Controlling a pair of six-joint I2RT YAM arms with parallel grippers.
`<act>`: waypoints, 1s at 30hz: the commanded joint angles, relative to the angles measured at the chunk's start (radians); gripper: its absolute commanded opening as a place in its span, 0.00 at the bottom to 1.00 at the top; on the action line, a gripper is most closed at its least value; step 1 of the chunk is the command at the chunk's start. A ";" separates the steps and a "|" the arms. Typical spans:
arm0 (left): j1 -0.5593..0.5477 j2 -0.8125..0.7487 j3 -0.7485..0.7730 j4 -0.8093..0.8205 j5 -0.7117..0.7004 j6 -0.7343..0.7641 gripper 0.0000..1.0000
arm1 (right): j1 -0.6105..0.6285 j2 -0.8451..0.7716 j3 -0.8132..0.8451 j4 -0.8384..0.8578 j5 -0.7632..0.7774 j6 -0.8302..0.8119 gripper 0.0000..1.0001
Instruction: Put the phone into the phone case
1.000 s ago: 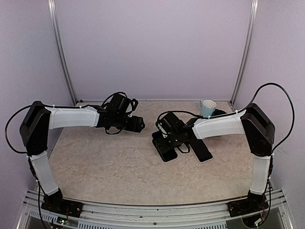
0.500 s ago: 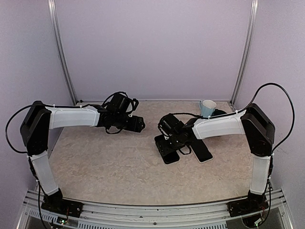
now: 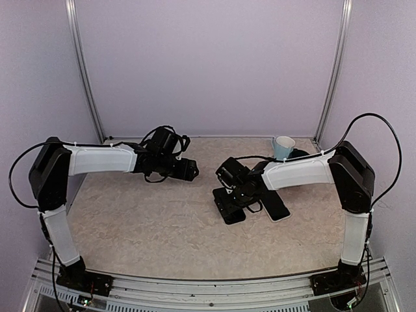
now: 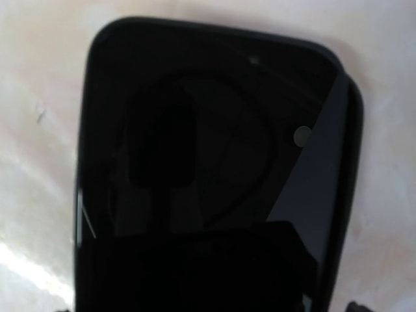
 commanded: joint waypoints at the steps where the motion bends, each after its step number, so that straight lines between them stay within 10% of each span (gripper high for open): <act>1: 0.004 0.046 0.035 0.018 0.090 -0.010 0.79 | 0.008 -0.038 0.044 -0.039 0.018 -0.015 0.92; 10: -0.033 0.204 0.132 0.096 0.272 -0.076 0.63 | -0.052 -0.147 0.059 0.025 -0.197 -0.108 0.91; 15: -0.034 0.252 0.154 0.114 0.306 -0.109 0.39 | -0.149 -0.132 0.024 0.057 -0.305 -0.074 0.64; 30: -0.045 0.344 0.216 0.116 0.373 -0.131 0.25 | -0.267 -0.002 -0.031 0.204 -0.468 -0.070 0.51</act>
